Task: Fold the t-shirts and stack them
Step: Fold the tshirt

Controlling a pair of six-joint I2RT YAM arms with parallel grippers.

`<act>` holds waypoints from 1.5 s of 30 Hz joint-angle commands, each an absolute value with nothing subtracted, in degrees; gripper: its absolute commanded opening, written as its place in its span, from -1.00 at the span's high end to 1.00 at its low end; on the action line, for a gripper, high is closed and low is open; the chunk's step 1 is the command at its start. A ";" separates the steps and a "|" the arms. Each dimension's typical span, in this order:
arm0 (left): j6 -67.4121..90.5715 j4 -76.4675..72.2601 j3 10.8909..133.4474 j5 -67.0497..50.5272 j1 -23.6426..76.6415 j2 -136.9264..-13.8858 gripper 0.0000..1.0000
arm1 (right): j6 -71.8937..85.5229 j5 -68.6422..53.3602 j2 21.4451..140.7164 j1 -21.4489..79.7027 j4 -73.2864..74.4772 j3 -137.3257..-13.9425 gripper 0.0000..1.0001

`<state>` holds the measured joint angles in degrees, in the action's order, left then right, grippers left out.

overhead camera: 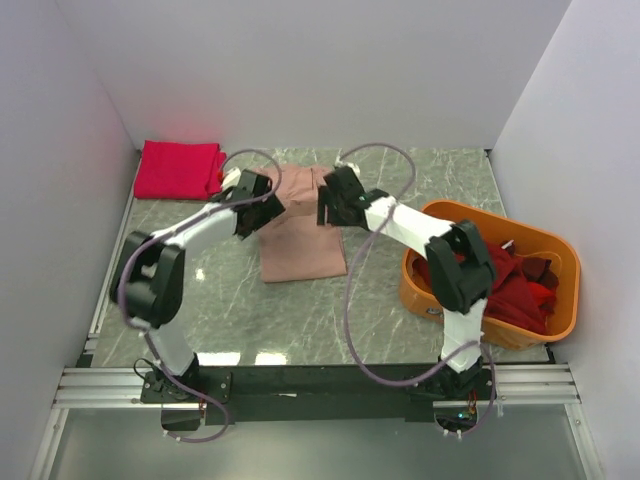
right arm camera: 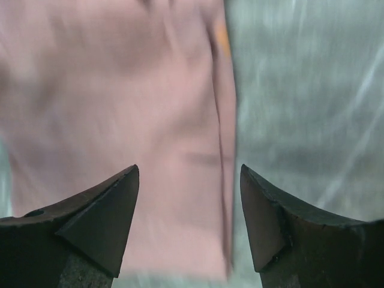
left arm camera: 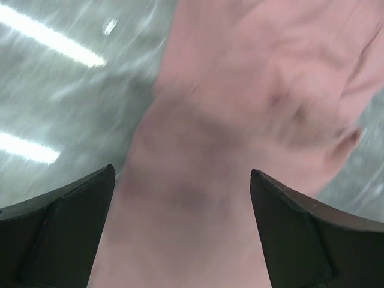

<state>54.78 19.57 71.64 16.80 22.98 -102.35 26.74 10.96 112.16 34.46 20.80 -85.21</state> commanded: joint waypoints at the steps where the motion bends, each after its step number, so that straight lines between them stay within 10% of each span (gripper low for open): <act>1: 56.24 18.11 63.40 12.84 23.55 -91.87 -0.99 | 27.86 4.41 102.50 34.19 17.25 -74.91 -0.50; 9: 61.43 11.44 41.15 8.88 28.04 -77.26 -0.97 | 33.13 -5.62 88.16 34.36 7.66 -52.49 -0.40; 19: 62.66 7.04 37.18 7.29 28.04 -81.91 -0.29 | 34.28 -5.98 90.35 34.19 5.54 -48.60 -0.24; 25: 62.23 6.42 39.11 6.33 28.04 -88.40 0.27 | 34.71 -3.96 94.83 34.19 4.92 -49.92 -0.03; 29: 62.49 7.64 39.73 5.98 28.12 -89.74 0.99 | 34.63 -3.08 96.77 34.28 5.71 -50.45 0.10; 35: 64.86 10.19 35.43 6.41 30.23 -84.74 0.99 | 34.80 -5.79 91.17 34.89 5.10 -44.15 1.00; 45: 92.78 33.73 25.06 12.39 55.08 -57.24 0.99 | 37.88 -12.48 61.90 44.90 20.26 -25.32 1.00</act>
